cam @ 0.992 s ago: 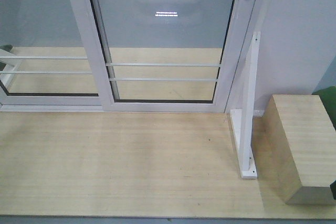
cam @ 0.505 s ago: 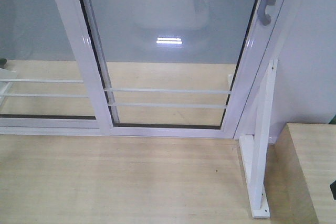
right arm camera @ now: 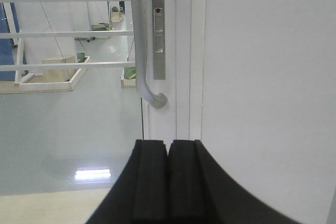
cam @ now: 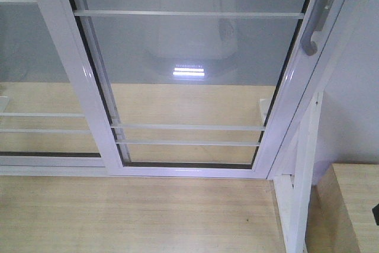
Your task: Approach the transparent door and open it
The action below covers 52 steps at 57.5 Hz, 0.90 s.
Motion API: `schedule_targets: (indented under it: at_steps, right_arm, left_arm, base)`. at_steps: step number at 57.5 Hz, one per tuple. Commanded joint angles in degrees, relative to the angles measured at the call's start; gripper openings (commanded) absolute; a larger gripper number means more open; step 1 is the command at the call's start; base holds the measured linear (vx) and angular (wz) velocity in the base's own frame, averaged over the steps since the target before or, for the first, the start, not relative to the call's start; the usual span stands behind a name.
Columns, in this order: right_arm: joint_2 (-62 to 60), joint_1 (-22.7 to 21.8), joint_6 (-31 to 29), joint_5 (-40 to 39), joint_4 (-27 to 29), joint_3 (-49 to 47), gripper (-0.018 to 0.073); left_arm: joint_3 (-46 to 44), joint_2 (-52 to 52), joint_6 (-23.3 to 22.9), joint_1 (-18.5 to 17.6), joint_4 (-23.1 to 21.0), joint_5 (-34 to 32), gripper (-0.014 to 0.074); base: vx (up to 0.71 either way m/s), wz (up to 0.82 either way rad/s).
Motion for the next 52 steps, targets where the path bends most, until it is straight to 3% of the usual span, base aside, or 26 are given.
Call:
schedule_targets:
  at_steps: [1,52]
  right_arm:
    - [-0.89,-0.22,0.00,-4.49,-0.53,0.27,-0.0006]
    - [1.33,-0.87,0.00,-4.52,-0.48,0.22,-0.0006]
  left_arm:
    - [0.85,-0.28,-0.33,0.08,-0.24,-4.53,-0.0006]
    - [0.56,1.96,-0.33,0.09,-0.24,-3.22,-0.0006]
  base:
    - [0.17,-0.03]
    - [0.07,-0.01]
